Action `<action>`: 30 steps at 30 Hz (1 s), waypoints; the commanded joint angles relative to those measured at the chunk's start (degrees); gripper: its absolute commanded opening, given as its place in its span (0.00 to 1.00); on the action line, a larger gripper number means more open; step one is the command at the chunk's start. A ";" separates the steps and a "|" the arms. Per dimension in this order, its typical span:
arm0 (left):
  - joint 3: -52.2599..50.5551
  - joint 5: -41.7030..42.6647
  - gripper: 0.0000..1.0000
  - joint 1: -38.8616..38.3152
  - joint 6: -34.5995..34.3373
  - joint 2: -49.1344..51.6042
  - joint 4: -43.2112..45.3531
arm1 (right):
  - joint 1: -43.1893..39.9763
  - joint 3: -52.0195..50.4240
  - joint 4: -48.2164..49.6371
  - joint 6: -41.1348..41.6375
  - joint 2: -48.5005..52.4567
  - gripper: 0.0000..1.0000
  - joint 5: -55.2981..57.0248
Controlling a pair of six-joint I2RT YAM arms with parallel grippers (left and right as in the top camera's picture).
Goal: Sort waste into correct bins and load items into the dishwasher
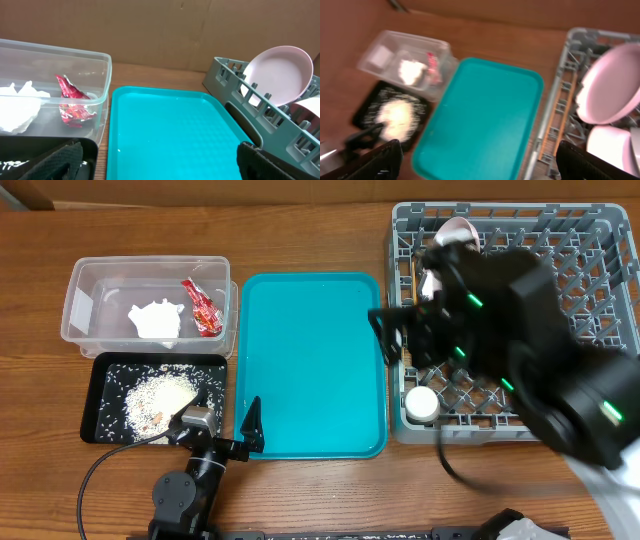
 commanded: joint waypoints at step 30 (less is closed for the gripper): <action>-0.22 0.37 1.00 0.61 -0.61 -0.55 -0.04 | -24.02 -44.89 27.54 -11.30 -43.74 1.00 0.37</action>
